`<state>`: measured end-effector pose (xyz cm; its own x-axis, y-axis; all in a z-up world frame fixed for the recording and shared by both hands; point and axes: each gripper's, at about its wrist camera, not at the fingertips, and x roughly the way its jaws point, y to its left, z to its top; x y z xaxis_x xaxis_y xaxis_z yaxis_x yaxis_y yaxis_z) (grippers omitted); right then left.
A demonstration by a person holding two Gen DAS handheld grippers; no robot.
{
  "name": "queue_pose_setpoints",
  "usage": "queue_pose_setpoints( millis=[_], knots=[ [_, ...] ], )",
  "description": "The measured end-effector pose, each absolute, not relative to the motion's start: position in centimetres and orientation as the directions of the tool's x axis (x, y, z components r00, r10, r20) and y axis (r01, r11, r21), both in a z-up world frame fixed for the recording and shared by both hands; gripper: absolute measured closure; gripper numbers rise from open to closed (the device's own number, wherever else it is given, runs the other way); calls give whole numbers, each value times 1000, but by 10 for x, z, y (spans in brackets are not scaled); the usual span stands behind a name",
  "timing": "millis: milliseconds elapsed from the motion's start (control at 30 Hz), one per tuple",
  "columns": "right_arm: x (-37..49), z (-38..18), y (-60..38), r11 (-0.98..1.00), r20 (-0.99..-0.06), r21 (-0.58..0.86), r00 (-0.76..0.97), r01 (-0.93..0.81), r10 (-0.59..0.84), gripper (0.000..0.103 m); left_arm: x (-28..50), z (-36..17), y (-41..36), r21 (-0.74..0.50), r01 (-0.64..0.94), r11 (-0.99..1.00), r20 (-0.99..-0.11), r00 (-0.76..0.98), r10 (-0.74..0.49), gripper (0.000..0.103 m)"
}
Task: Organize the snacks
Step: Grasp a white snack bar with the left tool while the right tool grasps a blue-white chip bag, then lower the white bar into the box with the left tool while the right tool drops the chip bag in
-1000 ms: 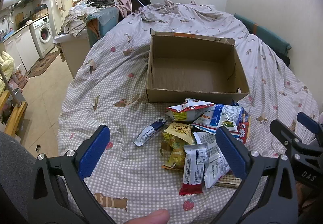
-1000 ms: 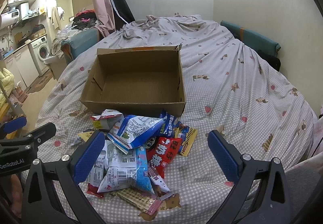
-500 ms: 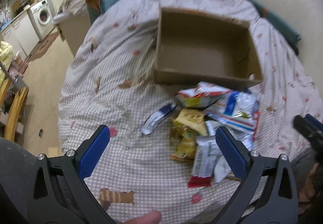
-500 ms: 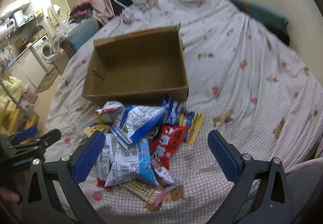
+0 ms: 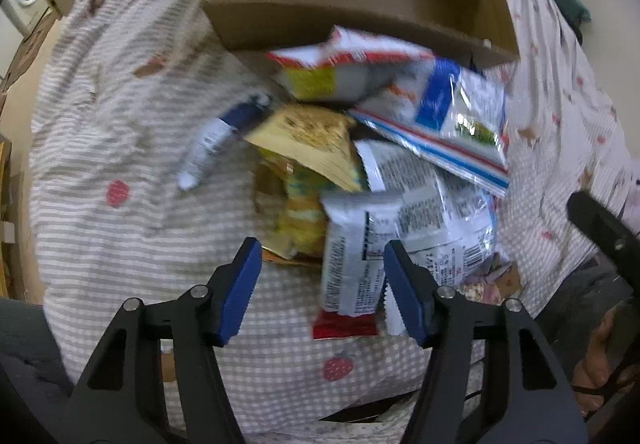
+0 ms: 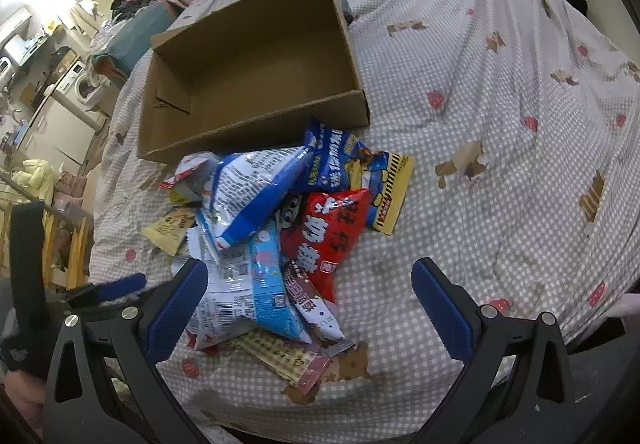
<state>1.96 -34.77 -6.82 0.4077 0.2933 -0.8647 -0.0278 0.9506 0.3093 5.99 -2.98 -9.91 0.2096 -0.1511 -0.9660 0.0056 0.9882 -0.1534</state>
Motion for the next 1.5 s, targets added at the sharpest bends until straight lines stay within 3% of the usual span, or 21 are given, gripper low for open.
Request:
queue_pose_setpoints(
  millis=[200, 300, 533, 767, 967, 1033, 1200, 1500],
  knots=[
    [24, -73, -350, 953, -868, 302, 410, -13, 281, 0, 57, -119, -45, -152, 22, 988, -976, 156, -154, 55],
    [26, -77, -350, 952, -873, 307, 395, -14, 287, 0, 55, -121, -49, -139, 22, 990, -978, 153, -141, 74],
    [29, -84, -329, 945, -889, 316, 323, -79, 324, 0, 41, -98, -41, -156, 49, 987, -976, 149, -161, 74],
    [35, -97, -266, 949, -940, 219, 212, -226, 267, 0, 40, -75, -29, -126, 25, 992, -972, 195, -128, 74],
    [42, -121, -236, 965, -975, 96, 174, -245, 141, 14, 48, -78, -12, -120, -18, 993, -969, 222, -113, 74],
    [43, -129, -233, 964, -980, 86, 155, -251, 128, 28, 50, -76, -11, -128, -36, 991, -967, 227, -117, 74],
    [43, -130, -237, 960, -976, 123, 146, -253, 163, 47, 40, -73, 11, -141, -48, 989, -961, 248, -125, 74],
    [16, -96, -275, 916, -923, 327, 131, -233, 362, 50, 43, -68, 15, -145, -66, 987, -956, 267, -122, 74]
  ],
)
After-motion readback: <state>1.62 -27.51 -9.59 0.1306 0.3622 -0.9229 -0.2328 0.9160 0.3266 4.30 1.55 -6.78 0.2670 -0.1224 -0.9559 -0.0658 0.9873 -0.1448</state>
